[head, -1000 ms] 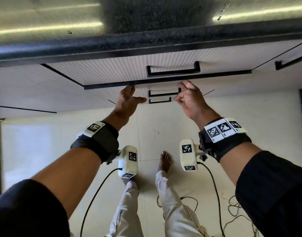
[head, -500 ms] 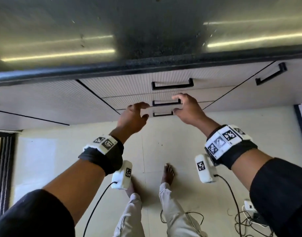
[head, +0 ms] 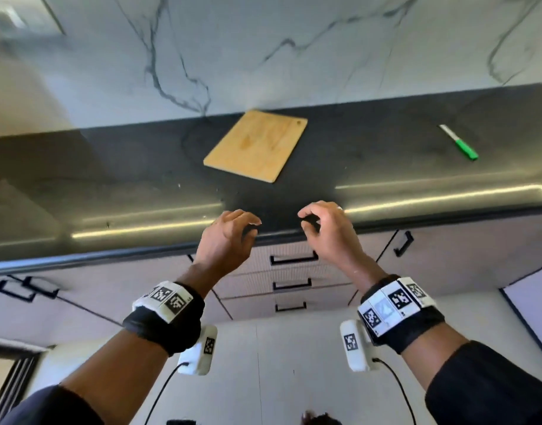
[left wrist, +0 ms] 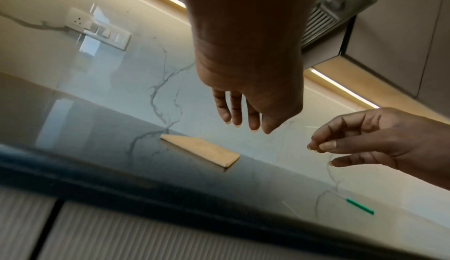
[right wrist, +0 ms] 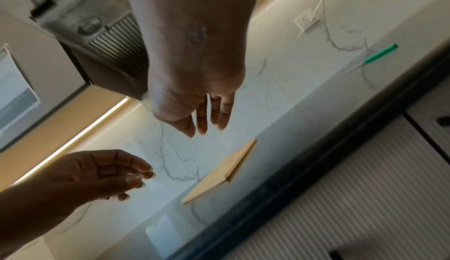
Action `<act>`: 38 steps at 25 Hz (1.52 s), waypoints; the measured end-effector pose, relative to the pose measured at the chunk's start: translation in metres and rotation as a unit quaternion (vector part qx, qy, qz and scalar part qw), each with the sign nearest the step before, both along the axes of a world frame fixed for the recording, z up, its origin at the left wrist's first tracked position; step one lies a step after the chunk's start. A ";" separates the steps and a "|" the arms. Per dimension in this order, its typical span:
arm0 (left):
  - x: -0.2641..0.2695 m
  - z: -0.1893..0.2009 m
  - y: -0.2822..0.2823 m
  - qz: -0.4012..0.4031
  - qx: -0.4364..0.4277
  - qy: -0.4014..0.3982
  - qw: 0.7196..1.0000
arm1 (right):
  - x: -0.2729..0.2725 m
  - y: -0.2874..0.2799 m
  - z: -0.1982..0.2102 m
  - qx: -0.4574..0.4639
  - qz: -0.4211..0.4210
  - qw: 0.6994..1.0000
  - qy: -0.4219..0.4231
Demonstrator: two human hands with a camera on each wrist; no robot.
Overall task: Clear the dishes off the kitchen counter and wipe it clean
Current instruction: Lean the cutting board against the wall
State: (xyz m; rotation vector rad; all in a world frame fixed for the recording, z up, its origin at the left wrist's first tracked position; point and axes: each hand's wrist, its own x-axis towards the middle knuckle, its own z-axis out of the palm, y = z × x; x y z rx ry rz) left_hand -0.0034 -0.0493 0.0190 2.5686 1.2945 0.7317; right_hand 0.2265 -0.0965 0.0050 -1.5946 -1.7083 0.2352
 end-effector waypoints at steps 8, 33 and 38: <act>0.037 0.053 0.064 0.076 -0.093 -0.019 0.993 | 0.043 0.052 0.052 -0.043 -0.022 0.999 0.008; 0.034 -0.032 0.294 0.303 -0.443 -0.509 0.673 | 0.094 0.477 -0.016 -0.405 -0.085 0.898 -0.148; 0.055 -0.029 0.320 0.339 -0.445 -0.524 0.642 | 0.127 0.454 -0.011 -0.417 -0.203 0.881 0.100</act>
